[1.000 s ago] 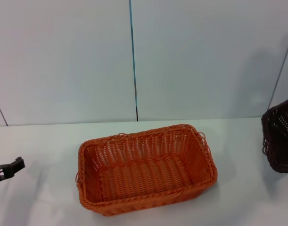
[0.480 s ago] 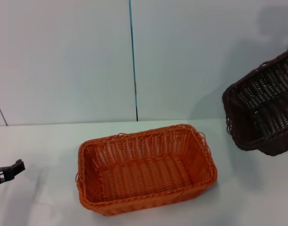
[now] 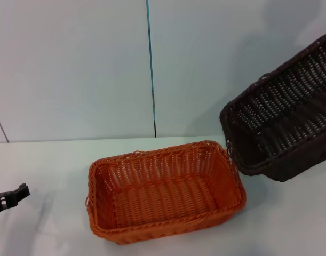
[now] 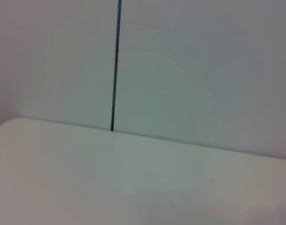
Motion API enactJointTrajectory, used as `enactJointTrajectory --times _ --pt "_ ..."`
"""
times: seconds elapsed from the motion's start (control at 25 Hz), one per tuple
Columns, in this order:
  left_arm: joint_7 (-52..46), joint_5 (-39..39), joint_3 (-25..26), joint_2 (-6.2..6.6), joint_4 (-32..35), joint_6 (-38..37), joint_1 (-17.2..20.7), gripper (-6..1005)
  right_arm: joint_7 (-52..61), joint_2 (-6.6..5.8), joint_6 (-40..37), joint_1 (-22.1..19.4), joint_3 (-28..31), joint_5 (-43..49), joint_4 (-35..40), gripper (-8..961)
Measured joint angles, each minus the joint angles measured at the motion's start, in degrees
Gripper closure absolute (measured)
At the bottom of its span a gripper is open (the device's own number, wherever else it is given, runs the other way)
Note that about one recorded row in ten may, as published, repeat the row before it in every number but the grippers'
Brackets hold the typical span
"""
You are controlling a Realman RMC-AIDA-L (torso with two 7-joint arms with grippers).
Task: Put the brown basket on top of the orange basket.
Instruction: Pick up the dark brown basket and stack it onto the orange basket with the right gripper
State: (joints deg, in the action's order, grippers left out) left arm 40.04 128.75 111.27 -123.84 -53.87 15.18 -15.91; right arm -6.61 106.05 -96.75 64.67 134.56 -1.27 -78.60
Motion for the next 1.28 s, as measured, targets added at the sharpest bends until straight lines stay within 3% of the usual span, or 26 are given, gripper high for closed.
enactJointTrajectory --times 0.24,0.4,0.88,1.12,1.28 --pt "0.2 0.2 -0.1 0.06 0.0 0.0 -0.2 64 1.3 1.28 -1.5 2.2 -1.2 0.1 1.4 786" --pt "0.2 0.0 -0.5 0.53 0.0 0.4 -0.1 64 3.5 1.44 -3.4 2.8 -2.0 0.2 0.8 786" --pt "-0.3 -3.2 -5.5 5.15 1.9 0.2 0.2 64 7.5 3.95 -5.6 4.7 -4.4 0.0 -2.5 786" --pt "-0.3 -5.2 -7.5 6.85 2.2 0.1 0.8 64 8.1 6.27 -3.6 5.6 -5.7 0.2 -1.5 787" --pt "-0.3 -6.0 -7.8 7.25 2.0 0.1 1.4 64 8.2 6.74 -3.3 5.7 -5.8 0.2 -0.8 787"
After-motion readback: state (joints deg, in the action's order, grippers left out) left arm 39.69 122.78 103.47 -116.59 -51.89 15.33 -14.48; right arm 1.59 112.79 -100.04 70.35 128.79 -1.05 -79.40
